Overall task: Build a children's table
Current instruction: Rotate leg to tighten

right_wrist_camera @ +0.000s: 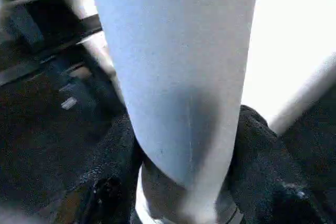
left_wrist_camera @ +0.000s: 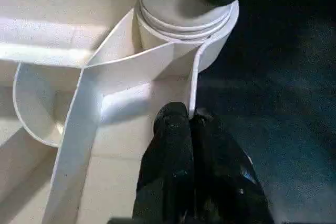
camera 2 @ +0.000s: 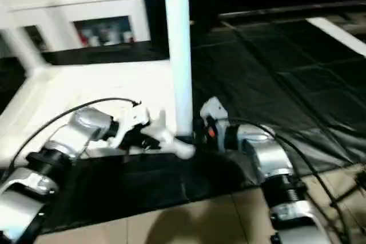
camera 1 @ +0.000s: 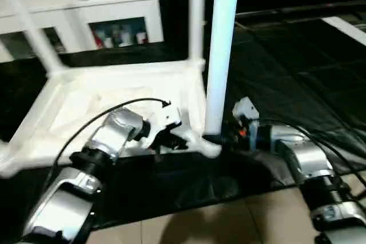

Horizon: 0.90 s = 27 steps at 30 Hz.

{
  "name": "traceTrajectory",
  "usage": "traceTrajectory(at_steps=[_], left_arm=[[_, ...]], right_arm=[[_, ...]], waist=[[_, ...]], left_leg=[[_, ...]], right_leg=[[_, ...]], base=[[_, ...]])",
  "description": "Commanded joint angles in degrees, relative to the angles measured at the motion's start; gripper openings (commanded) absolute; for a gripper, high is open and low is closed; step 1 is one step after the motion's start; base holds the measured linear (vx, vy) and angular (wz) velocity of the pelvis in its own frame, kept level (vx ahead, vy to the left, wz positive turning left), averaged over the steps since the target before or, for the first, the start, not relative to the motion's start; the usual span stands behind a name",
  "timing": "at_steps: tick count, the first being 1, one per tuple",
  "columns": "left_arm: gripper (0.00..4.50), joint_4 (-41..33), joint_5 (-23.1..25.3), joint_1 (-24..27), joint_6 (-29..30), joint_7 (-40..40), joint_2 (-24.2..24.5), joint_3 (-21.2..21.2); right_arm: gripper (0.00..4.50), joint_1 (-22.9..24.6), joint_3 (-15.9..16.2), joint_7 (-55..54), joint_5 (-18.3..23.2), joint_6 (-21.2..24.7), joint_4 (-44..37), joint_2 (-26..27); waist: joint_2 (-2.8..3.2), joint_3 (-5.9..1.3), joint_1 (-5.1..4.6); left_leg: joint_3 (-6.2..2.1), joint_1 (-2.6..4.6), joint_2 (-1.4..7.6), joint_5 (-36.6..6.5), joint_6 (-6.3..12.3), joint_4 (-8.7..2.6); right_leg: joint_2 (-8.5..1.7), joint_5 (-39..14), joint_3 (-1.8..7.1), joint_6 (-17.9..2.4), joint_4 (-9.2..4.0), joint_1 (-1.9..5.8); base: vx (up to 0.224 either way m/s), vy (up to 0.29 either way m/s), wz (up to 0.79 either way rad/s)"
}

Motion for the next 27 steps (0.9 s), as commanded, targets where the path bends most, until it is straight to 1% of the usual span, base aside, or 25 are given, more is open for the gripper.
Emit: traceTrajectory(at_steps=[1, 2, 5, 6, 7, 8, 9, 10, 11, 12, 13, 14, 18, 19, 20, 21, 22, 23, 24, 25, 26, 27], left_arm=[[0.00, -0.4, -2.0, -1.6, 2.7, 5.2, -5.5, 0.5], [0.00, -0.2, -1.9, -1.8, 3.4, 6.9, -6.3, 1.0], [0.00, 1.3, -1.9, -2.9, 5.1, 12.2, -8.7, 2.8], [0.00, 1.5, -1.9, -3.0, 5.2, 12.6, -8.9, 2.9], [0.00, 2.1, -1.9, -3.5, 5.7, 15.0, -9.8, 3.7], [0.00, 2.5, -1.8, -3.9, 5.9, 17.2, -10.5, 4.4], [0.00, 2.6, -1.8, -3.9, 6.0, 17.3, -10.6, 4.5], [0.00, 3.1, -1.9, -4.6, 6.6, 21.1, -11.9, 5.9], [0.00, 2.9, -1.7, -4.9, 7.1, 23.0, -12.7, 6.5], [0.00, 2.9, -1.7, -4.9, 7.1, 23.0, -12.7, 6.5], [0.00, 2.9, -1.5, -4.9, 7.2, 23.4, -12.9, 6.7], [0.00, 2.9, -1.5, -4.9, 7.3, 23.5, -13.0, 6.7], [0.00, 2.3, -1.7, -4.5, 7.1, 22.4, -12.6, 6.6], [0.00, 2.2, -1.7, -4.4, 6.9, 22.1, -12.5, 6.5], [0.00, 1.9, -1.9, -4.0, 6.6, 20.6, -11.9, 6.3], [0.00, 1.7, -2.0, -3.8, 6.5, 20.1, -11.6, 6.2], [0.00, 1.5, -2.0, -3.7, 6.4, 19.6, -11.4, 6.1], [0.00, 1.2, -2.0, -3.2, 6.1, 18.3, -10.7, 5.6], [0.00, 1.0, -1.6, -2.8, 4.9, 16.8, -9.8, 4.8], [0.00, 1.0, -1.6, -2.8, 4.9, 16.8, -9.8, 4.8], [0.00, 0.9, -1.4, -2.4, 4.4, 15.7, -9.2, 4.3], [0.00, 0.8, -1.2, -2.2, 4.2, 14.7, -8.7, 3.9]], right_arm=[[2.04, 0.9, 2.8, -6.8, 0.1, 5.3, 1.2, 7.0], [2.04, 0.7, 2.3, -9.4, 0.1, 5.9, 1.6, 8.5], [2.04, -0.4, 1.2, -16.7, -0.8, 5.3, 4.0, 12.5], [2.04, -0.5, 1.1, -17.1, -0.9, 5.3, 4.2, 12.7], [2.04, -1.3, 0.6, -20.1, -1.4, 5.2, 5.5, 14.3], [2.04, -1.9, 0.5, -22.1, -2.0, 5.3, 6.3, 15.3], [2.04, -1.9, 0.5, -22.2, -2.1, 5.3, 6.4, 15.4], [2.04, -3.3, -0.5, -26.6, -3.2, 5.3, 7.8, 17.1], [2.04, -4.5, -2.1, -29.3, -3.2, 5.9, 8.6, 18.1], [2.04, -4.5, -2.1, -29.3, -3.2, 5.9, 8.6, 18.1], [2.03, -5.1, -3.1, -30.4, -3.0, 5.9, 9.2, 18.4], [2.03, -5.3, -3.3, -30.6, -2.9, 5.9, 9.4, 18.5], [2.03, -5.1, -4.0, -29.4, -2.1, 4.5, 8.9, 18.3], [2.38, -4.9, -4.0, -29.1, -2.1, 4.2, 8.7, 18.2], [2.58, -4.4, -4.0, -28.0, -2.2, 3.1, 8.4, 17.3], [2.58, -4.2, -4.1, -27.5, -2.3, 2.6, 8.3, 17.1], [2.74, -3.9, -4.0, -26.8, -2.3, 2.1, 8.1, 16.7], [2.80, -3.3, -3.5, -24.8, -2.5, 1.1, 7.4, 15.5], [2.90, -2.5, -2.8, -22.4, -2.6, 0.0, 6.4, 13.9], [2.90, -2.5, -2.8, -22.4, -2.6, 0.0, 6.4, 13.9], [3.04, -1.8, -2.2, -20.4, -2.6, -0.5, 5.5, 12.6], [3.19, -1.2, -1.7, -18.2, -2.4, -0.7, 4.6, 11.2]], waist=[[-1.17, -3.07, -0.01], [-1.12, -3.00, -0.39], [-1.13, -2.88, -0.97], [-1.14, -2.93, -1.10], [-1.09, -2.89, -1.22], [-0.98, -2.96, -1.44], [-0.99, -2.96, -1.46], [-0.86, -3.03, -1.58], [-0.90, -3.19, -1.64], [-0.93, -3.20, -1.65], [-1.01, -3.17, -1.69], [-0.85, -3.15, -1.69], [-0.96, -3.28, -1.51], [-0.96, -3.28, -1.52], [-0.89, -3.25, -1.45], [-0.93, -3.25, -1.49], [-0.93, -3.28, -1.45], [-0.84, -3.24, -1.46], [-0.89, -3.29, -1.48], [-0.90, -3.33, -1.40], [-0.88, -3.46, -1.52], [-0.88, -3.51, -1.45]], left_leg=[[0.67, -1.13, 0.05, -6.6, 2.35, -4.90], [0.65, -1.20, -0.01, -7.1, 2.12, -4.94], [0.61, -1.12, -0.19, -8.7, 1.85, -5.14], [0.65, -1.04, -0.21, -9.0, 1.86, -5.12], [0.63, -1.05, -0.26, -9.5, 2.16, -5.18], [0.64, -0.93, -0.21, -9.3, 2.00, -5.28], [0.58, -0.93, -0.19, -9.4, 2.04, -5.36], [0.58, -0.92, -0.06, -9.5, 2.22, -5.45], [0.57, -0.93, -0.07, -8.8, 2.18, -5.50], [0.65, -0.83, -0.09, -8.6, 2.34, -5.48], [0.67, -0.87, -0.13, -8.6, 2.49, -5.45], [0.70, -0.89, -0.14, -8.4, 2.89, -5.47], [0.84, -0.97, -0.21, -6.7, 3.92, -5.28], [0.84, -0.99, -0.20, -6.4, 4.05, -5.27], [0.83, -1.04, -0.18, -6.0, 4.22, -5.29], [0.89, -1.00, -0.20, -6.6, 4.25, -5.26], [0.86, -1.05, -0.18, -6.8, 4.36, -5.28], [0.84, -1.11, -0.13, -7.1, 4.53, -5.34], [0.79, -1.15, -0.10, -7.1, 4.68, -5.33], [0.75, -1.13, -0.04, -7.0, 4.87, -5.31], [0.76, -1.18, -0.04, -5.3, 5.20, -5.18], [0.82, -1.09, -0.03, -4.7, 5.61, -5.06]], right_leg=[[-1.71, -15.1, 2.30, -10.6, -5.30, 3.75], [-1.61, -15.7, 2.38, -10.6, -5.35, 3.76], [-1.58, -18.2, 2.27, -9.9, -5.79, 3.63], [-1.58, -18.6, 2.28, -9.8, -5.86, 3.60], [-1.49, -18.8, 2.24, -9.6, -6.03, 3.59], [-1.54, -17.8, 2.32, -10.0, -5.96, 3.44], [-1.51, -17.7, 2.25, -10.0, -6.05, 3.55], [-1.46, -16.7, 2.24, -10.3, -5.94, 3.59], [-1.46, -15.0, 2.21, -10.6, -5.90, 3.74], [-1.44, -14.2, 2.25, -10.9, -5.93, 3.64], [-1.42, -13.8, 2.29, -11.0, -5.94, 3.63], [-1.39, -12.9, 2.30, -11.4, -5.93, 3.65], [-1.47, -10.2, 2.39, -12.1, -5.74, 3.80], [-1.46, -9.8, 2.38, -12.3, -5.72, 3.82], [-1.48, -9.4, 2.37, -12.4, -5.69, 3.85], [-1.49, -9.7, 2.38, -12.4, -5.75, 3.86], [-1.56, -9.6, 2.39, -12.5, -5.71, 3.94], [-1.53, -9.6, 2.37, -12.6, -5.73, 3.91], [-1.52, -9.2, 2.36, -12.6, -5.68, 3.97], [-1.53, -8.7, 2.36, -12.7, -5.65, 4.01], [-1.46, -5.7, 2.39, -13.6, -5.28, 4.10], [-1.45, -4.3, 2.38, -14.0, -5.20, 4.11]], base=[[0.000, 0.000, 0.00], [0.000, 0.000, 0.00], [0.000, 0.000, 0.00], [0.000, 0.000, 0.00], [0.000, 0.000, 0.00], [0.000, 0.000, 0.00], [0.000, 0.000, 0.00], [0.000, 0.000, 0.00], [0.000, 0.000, 0.00], [0.000, 0.000, 0.00], [0.000, 0.000, 0.00], [0.000, 0.000, 0.00], [0.000, 0.000, 0.00], [0.000, 0.000, 0.00], [0.000, 0.000, 0.00], [0.000, 0.000, 0.00], [0.000, 0.000, 0.00], [0.000, 0.000, 0.00], [0.000, 0.000, 0.00], [0.000, 0.000, 0.00], [0.000, 0.000, 0.00], [0.000, 0.000, 0.00]])
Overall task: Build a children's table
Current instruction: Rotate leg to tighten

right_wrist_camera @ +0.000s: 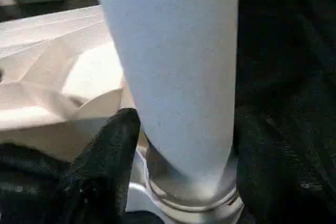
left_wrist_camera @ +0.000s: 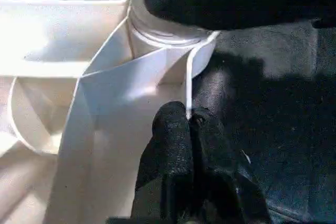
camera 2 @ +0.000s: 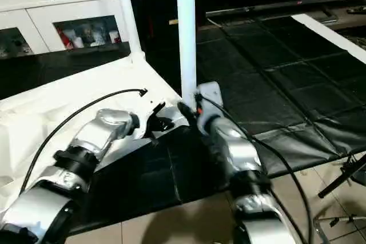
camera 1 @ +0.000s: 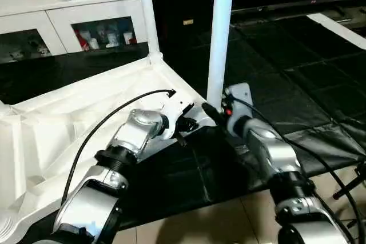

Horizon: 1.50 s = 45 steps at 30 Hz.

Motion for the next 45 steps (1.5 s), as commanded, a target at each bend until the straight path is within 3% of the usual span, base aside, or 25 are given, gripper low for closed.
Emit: traceTrajectory(at_steps=[1, 7, 11, 17, 24, 30, 34, 45], left_arm=[[0.00, -2.2, -0.8, 0.3, -2.1, -3.1, -0.2, -1.9], [0.00, -2.4, -0.2, 1.6, -4.8, -9.6, 3.3, -4.1], [0.00, -2.4, 0.2, 2.2, -6.2, -14.4, 5.7, -6.0], [0.00, -2.9, 1.3, 2.7, -10.2, -22.0, 9.3, -9.3], [0.00, -4.2, 1.4, 3.1, -13.1, -28.8, 12.0, -12.2], [0.00, -6.1, 1.3, 3.4, -15.9, -34.9, 13.5, -14.9], [0.00, -6.8, 1.2, 3.3, -16.3, -35.9, 13.6, -15.6], [0.00, -7.9, 1.0, 3.4, -16.4, -36.9, 13.7, -16.2]], right_arm=[[3.19, 2.1, 5.3, 8.1, 1.6, 0.8, -0.6, -0.3], [3.79, 5.3, 5.4, 24.2, 4.9, -1.1, -6.7, -10.7], [4.14, 7.5, 6.0, 35.7, 7.1, -1.6, -10.0, -18.5], [4.47, 7.3, 6.6, 45.6, 8.6, -1.1, -11.1, -25.9], [4.47, 5.5, 7.6, 50.4, 9.2, -2.8, -10.0, -28.1], [4.47, 2.9, 9.7, 53.5, 9.0, -4.8, -7.2, -27.0], [4.11, 1.6, 11.4, 54.9, 8.4, -5.6, -4.8, -25.6], [3.21, -1.4, 14.2, 57.1, 7.5, -8.2, 0.7, -21.8]], waist=[[-0.59, -3.43, 0.41], [-0.60, -3.54, 1.23], [-0.97, -3.46, 2.01], [-1.19, -3.43, 2.17], [-1.17, -3.51, 2.88], [-1.37, -3.64, 3.64], [-1.37, -3.70, 3.93], [-1.49, -3.59, 4.37]], left_leg=[[0.74, -0.94, -0.03, -4.7, 5.48, -3.70], [0.89, -0.92, 0.22, -2.7, 8.76, -3.31], [0.97, -0.84, 0.39, -3.6, 9.09, -3.30], [0.91, -0.93, 0.50, -4.2, 8.53, -3.39], [1.02, -0.80, 0.65, -2.8, 8.77, -3.24], [1.07, -0.63, 0.74, -1.8, 8.62, -3.17], [1.09, -0.60, 0.78, -1.2, 8.86, -3.13], [1.12, -0.65, 0.73, -2.9, 7.07, -3.25]], right_leg=[[-1.74, -4.0, 2.14, -14.3, -3.81, 4.26], [-1.77, -0.5, 2.12, -16.1, -3.51, 4.33], [-1.68, -2.7, 2.07, -15.9, -3.64, 4.42], [-1.79, -5.8, 2.02, -15.5, -3.83, 4.28], [-1.81, -5.0, 2.11, -15.9, -3.54, 3.98], [-1.83, -3.6, 2.21, -16.5, -3.13, 3.86], [-1.86, -2.7, 2.19, -16.9, -2.99, 3.78], [-1.91, -5.7, 2.31, -15.9, -3.08, 3.77]], base=[[0.000, 0.000, 0.00], [0.000, 0.000, 0.00], [0.000, 0.000, 0.00], [0.000, 0.000, 0.00], [0.000, 0.000, 0.00], [0.000, 0.000, 0.00], [0.000, 0.000, 0.00], [0.000, 0.000, 0.00]])
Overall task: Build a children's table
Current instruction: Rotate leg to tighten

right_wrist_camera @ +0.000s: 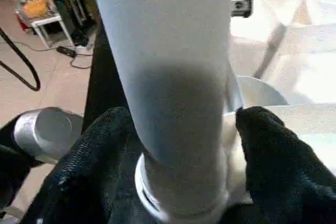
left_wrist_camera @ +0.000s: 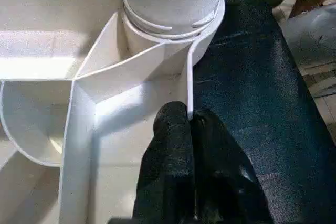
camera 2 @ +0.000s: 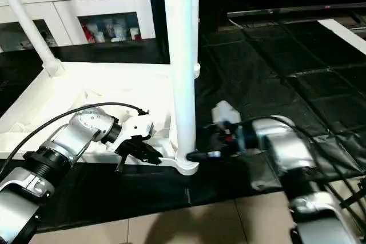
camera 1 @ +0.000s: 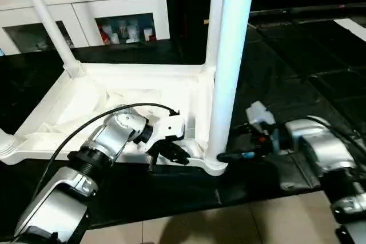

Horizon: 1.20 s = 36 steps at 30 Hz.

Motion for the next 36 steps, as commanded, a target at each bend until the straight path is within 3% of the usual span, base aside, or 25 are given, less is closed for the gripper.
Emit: traceTrajectory(at_steps=[1, 14, 22, 24, 31, 34, 36], left_arm=[[0.00, -1.3, 0.8, 1.0, -0.3, -3.0, 0.0, -2.6], [0.00, -2.5, 0.7, 1.6, 0.2, -3.7, 0.7, -3.2], [0.00, -1.8, 0.8, 1.3, 3.0, -1.2, 0.0, -2.6], [0.00, -0.4, 0.5, 0.6, 6.0, 3.0, -1.9, -0.8], [0.00, 2.3, -0.4, -0.7, 9.7, 12.7, -6.5, 3.1], [0.00, 4.0, -2.1, -2.2, 14.2, 20.8, -10.7, 7.1], [0.00, 4.8, -2.2, -3.0, 15.4, 24.5, -12.2, 8.7]], right_arm=[[3.12, -1.1, 0.6, 1.0, -0.7, -0.9, 1.1, 0.4], [2.11, -3.3, 2.3, 3.2, -1.1, -1.4, 5.7, 2.4], [2.04, -2.4, 2.0, 4.0, -0.2, -0.2, 5.0, 3.0], [2.04, -0.8, 0.0, -2.7, 0.4, 1.9, 3.8, 5.3], [2.03, 1.6, -1.4, -15.4, -2.2, 2.3, 3.4, 8.7], [2.01, 2.7, -3.7, -29.7, -4.2, 5.5, 3.8, 13.9], [2.00, 2.6, -5.1, -36.0, -4.9, 8.1, 3.8, 16.6]], waist=[[-1.28, -3.68, -0.27], [-1.27, -3.68, -0.46], [-0.97, -3.69, -0.53], [-0.89, -3.54, -0.62], [-0.64, -2.85, -1.28], [-0.60, -2.66, -2.44], [-0.64, -2.52, -3.22]], left_leg=[[1.06, -0.59, 0.71, -3.0, 6.84, -3.48], [1.08, -0.62, 0.65, -3.2, 6.66, -3.45], [1.06, -0.54, 0.67, -3.4, 6.55, -3.45], [1.11, -0.62, 0.65, -3.8, 6.48, -3.53], [1.08, -0.11, 0.27, -10.9, 2.72, -4.33], [0.71, -0.59, -0.07, -12.8, 1.52, -4.77], [0.60, -0.34, -0.27, -15.0, 1.17, -4.86]], right_leg=[[-1.84, -5.8, 2.23, -15.9, -3.24, 3.75], [-1.78, -5.7, 2.23, -16.0, -3.16, 3.76], [-1.72, -5.2, 2.24, -16.3, -3.17, 3.74], [-1.67, -5.4, 2.29, -16.4, -3.23, 3.74], [-1.71, -18.5, 2.16, -11.8, -5.01, 3.48], [-1.59, -23.0, 1.90, -9.2, -5.37, 3.78], [-1.57, -26.2, 1.77, -8.0, -5.87, 3.49]], base=[[0.000, 0.000, 0.00], [0.000, 0.000, 0.00], [0.000, 0.000, 0.00], [0.000, 0.000, 0.00], [0.000, 0.000, 0.00], [0.000, 0.000, 0.00], [0.000, 0.000, 0.00]])
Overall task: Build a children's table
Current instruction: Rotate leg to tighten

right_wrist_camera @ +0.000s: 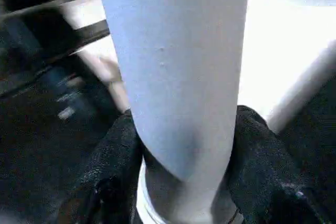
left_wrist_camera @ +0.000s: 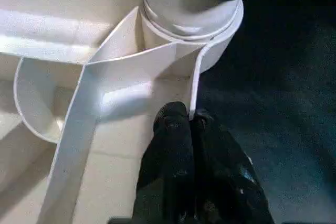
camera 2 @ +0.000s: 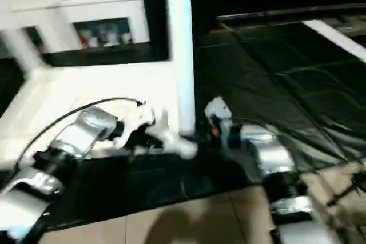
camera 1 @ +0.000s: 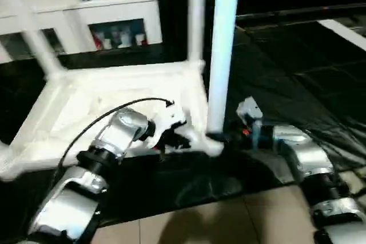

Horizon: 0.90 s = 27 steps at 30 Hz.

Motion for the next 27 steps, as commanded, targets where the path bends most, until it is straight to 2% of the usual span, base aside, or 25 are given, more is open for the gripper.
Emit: traceTrajectory(at_steps=[1, 3, 4, 6, 9, 12, 15, 17, 18, 21, 23, 24, 25, 26, 27], left_arm=[[0.00, 0.1, -2.6, -1.7, 1.5, 5.6, -4.9, 1.4], [0.00, 0.5, -2.8, -2.3, 2.7, 8.3, -6.1, 2.6], [0.00, 0.8, -2.9, -2.5, 2.9, 9.5, -6.5, 3.1], [0.00, 1.7, -2.8, -3.5, 3.6, 14.1, -8.1, 5.1], [0.00, 1.7, -2.7, -3.8, 3.7, 17.9, -9.3, 6.4], [0.00, 2.0, -2.7, -4.1, 3.8, 20.8, -10.4, 7.6], [0.00, 2.0, -2.7, -4.1, 3.8, 21.6, -10.6, 7.7], [0.00, 1.8, -2.5, -3.9, 3.8, 21.5, -10.5, 7.9], [0.00, 1.7, -2.4, -3.9, 3.8, 21.4, -10.4, 7.9], [0.00, 1.6, -2.4, -3.7, 3.6, 20.8, -9.9, 7.9], [0.00, 1.4, -2.2, -3.3, 3.1, 19.5, -9.2, 7.4], [0.00, 1.3, -2.1, -3.1, 2.8, 18.7, -8.8, 7.1], [0.00, 1.3, -2.1, -3.0, 2.7, 18.1, -8.5, 6.9], [0.00, 1.2, -2.0, -2.7, 2.4, 17.0, -7.9, 6.4], [0.00, 1.1, -1.5, -2.1, 2.1, 15.3, -6.7, 5.5]], right_arm=[[2.00, 0.7, 2.9, -6.6, -1.5, 5.5, 1.4, 5.5], [1.99, 0.0, 1.6, -12.6, -1.7, 6.8, 2.3, 8.1], [1.99, -0.3, 1.2, -14.3, -1.7, 7.1, 2.6, 8.8], [1.99, -2.1, -0.4, -22.8, -2.2, 7.2, 4.8, 12.1], [1.99, -3.8, -2.2, -29.6, -2.6, 7.0, 6.5, 14.5], [1.99, -4.3, -3.0, -33.3, -3.5, 7.8, 5.9, 16.8], [1.99, -4.1, -2.2, -33.0, -4.3, 7.4, 4.8, 17.4], [2.55, -4.3, -2.9, -33.4, -3.4, 6.6, 4.9, 17.4], [2.55, -4.4, -2.8, -33.3, -3.5, 6.2, 5.1, 17.2], [2.87, -4.2, -2.6, -32.7, -3.6, 5.9, 4.9, 16.7], [3.14, -3.7, -2.2, -31.3, -4.1, 5.3, 3.8, 15.9], [3.14, -3.4, -1.9, -30.3, -4.3, 4.9, 3.3, 15.1], [3.32, -3.2, -1.7, -29.7, -4.4, 4.7, 2.9, 14.6], [3.32, -2.9, -1.5, -27.7, -4.1, 4.5, 2.0, 13.5], [3.48, -2.2, -0.8, -23.3, -3.7, 3.8, 0.3, 10.8]], waist=[[-0.89, -2.40, -0.18], [-0.76, -2.39, -0.70], [-0.89, -2.45, -1.02], [-0.66, -2.48, -1.35], [-0.55, -2.66, -1.73], [-0.68, -2.99, -1.69], [-0.51, -3.35, -1.49], [-0.46, -3.39, -1.43], [-0.39, -3.43, -1.38], [-0.40, -3.23, -1.29], [-0.42, -3.11, -1.26], [-0.39, -3.13, -1.26], [-0.43, -3.15, -1.25], [-0.69, -3.22, -1.25], [-0.58, -3.27, -1.17]], left_leg=[[0.42, -1.01, -0.28, -15.5, 1.57, -4.94], [0.35, -1.03, -0.32, -15.5, 1.61, -4.96], [0.30, -1.19, -0.48, -15.8, 1.89, -4.92], [0.26, -1.22, -0.42, -15.4, 1.94, -4.91], [0.27, -1.18, -0.41, -15.0, 1.87, -4.95], [0.48, -1.33, -0.25, -11.8, 2.72, -4.82], [0.56, -1.43, -0.18, -7.0, 4.11, -4.50], [0.56, -1.56, -0.15, -5.4, 4.98, -4.35], [0.55, -1.55, -0.09, -4.8, 5.36, -4.33], [0.68, -1.40, -0.04, -6.1, 5.36, -4.43], [0.71, -1.38, -0.03, -7.4, 4.95, -4.55], [0.69, -1.39, 0.01, -7.4, 4.86, -4.57], [0.68, -1.40, 0.00, -7.3, 4.82, -4.54], [0.66, -1.47, 0.01, -6.6, 4.95, -4.51], [0.65, -1.41, 0.01, -6.3, 5.10, -4.45]], right_leg=[[-1.56, -26.8, 1.56, -7.8, -5.99, 3.07], [-1.59, -27.0, 1.52, -7.6, -6.10, 2.90], [-1.54, -27.5, 1.40, -7.2, -6.22, 2.99], [-1.58, -26.7, 1.43, -7.5, -6.22, 2.87], [-1.52, -23.5, 1.52, -8.6, -5.98, 2.83], [-1.44, -16.7, 1.76, -10.5, -5.46, 3.09], [-1.47, -8.9, 1.78, -12.7, -4.75, 3.41], [-1.51, -6.0, 1.76, -13.8, -4.40, 3.54], [-1.55, -4.8, 1.71, -14.2, -4.33, 3.61], [-1.59, -5.9, 1.74, -14.6, -4.53, 3.59], [-1.66, -7.9, 1.80, -14.1, -4.76, 3.61], [-1.71, -8.1, 1.82, -14.0, -4.74, 3.64], [-1.67, -7.9, 1.85, -13.8, -4.72, 3.65], [-1.64, -6.9, 1.84, -13.9, -4.63, 3.77], [-1.65, -6.3, 1.83, -14.1, -4.51, 3.78]], base=[[0.000, 0.000, 0.00], [0.000, 0.000, 0.00], [0.000, 0.000, 0.00], [0.000, 0.000, 0.00], [0.000, 0.000, 0.00], [0.000, 0.000, 0.00], [0.000, 0.000, 0.00], [0.000, 0.000, 0.00], [0.000, 0.000, 0.00], [0.000, 0.000, 0.00], [0.000, 0.000, 0.00], [0.000, 0.000, 0.00], [0.000, 0.000, 0.00], [0.000, 0.000, 0.00], [0.000, 0.000, 0.00]])
